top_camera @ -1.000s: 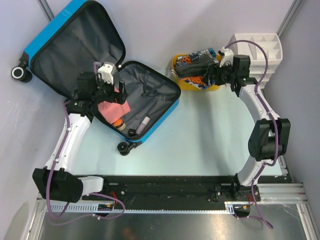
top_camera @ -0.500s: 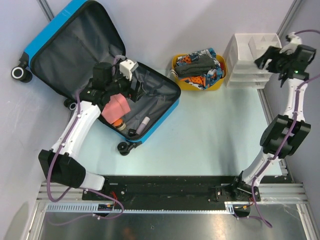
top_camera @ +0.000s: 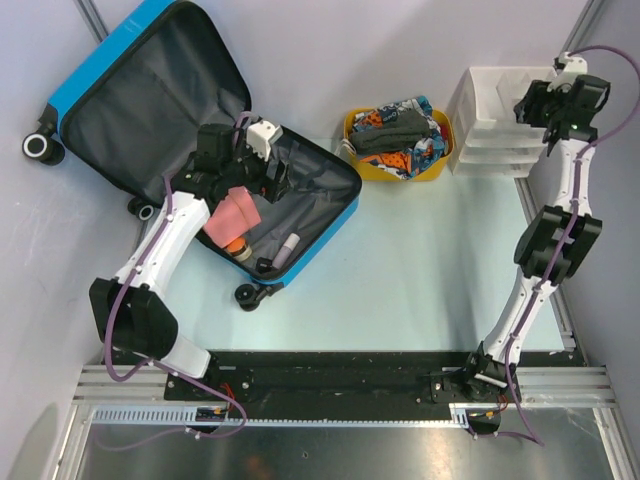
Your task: Open, take out, and arrange the luggage
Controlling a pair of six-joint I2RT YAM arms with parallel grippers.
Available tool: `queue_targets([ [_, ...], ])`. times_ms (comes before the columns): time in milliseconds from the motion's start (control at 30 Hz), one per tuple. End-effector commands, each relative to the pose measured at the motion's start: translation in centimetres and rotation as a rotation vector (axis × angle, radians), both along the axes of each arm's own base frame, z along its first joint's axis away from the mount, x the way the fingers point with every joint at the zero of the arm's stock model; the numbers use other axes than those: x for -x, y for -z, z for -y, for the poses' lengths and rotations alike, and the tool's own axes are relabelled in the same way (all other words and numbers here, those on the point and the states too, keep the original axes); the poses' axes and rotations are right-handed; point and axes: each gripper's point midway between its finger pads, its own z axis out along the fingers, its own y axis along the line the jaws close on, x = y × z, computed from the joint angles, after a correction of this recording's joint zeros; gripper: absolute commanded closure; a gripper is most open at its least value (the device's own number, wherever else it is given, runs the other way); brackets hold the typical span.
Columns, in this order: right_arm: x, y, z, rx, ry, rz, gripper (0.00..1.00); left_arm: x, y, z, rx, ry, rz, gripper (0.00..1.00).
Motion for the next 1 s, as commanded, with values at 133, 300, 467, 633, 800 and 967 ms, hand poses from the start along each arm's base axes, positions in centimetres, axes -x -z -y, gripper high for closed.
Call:
queue_targets([
  [133, -4.6, 0.0, -0.6, 0.142, 0.042, 0.072, 0.48, -0.4, -2.6, -0.9, -0.042, -0.013, 0.111, 0.01],
  [300, -5.8, 2.1, -0.4, 0.166, 0.098, 0.054, 0.58, -0.2, -2.7, -1.6, -0.061, -0.041, 0.123, 0.01],
  [467, -5.6, 2.5, -0.3, 0.123, 0.120, 0.032, 0.73, 0.0, -2.6, -1.8, -0.066, -0.051, 0.123, 0.01],
  [633, -4.5, 0.1, -0.7, 0.099, 0.135, 0.051, 1.00, -0.1, -2.7, -1.9, -0.068, -0.055, 0.126, 0.01],
  [800, -2.2, -2.6, -1.2, 0.058, 0.168, 0.069, 1.00, -0.1, -2.6, -1.7, -0.059, -0.052, 0.117, 0.01],
  [967, 1.4, -6.1, -2.4, 0.059, 0.171, 0.097, 1.00, 0.0, -2.1, -1.6, -0.057, -0.048, 0.105, 0.01],
])
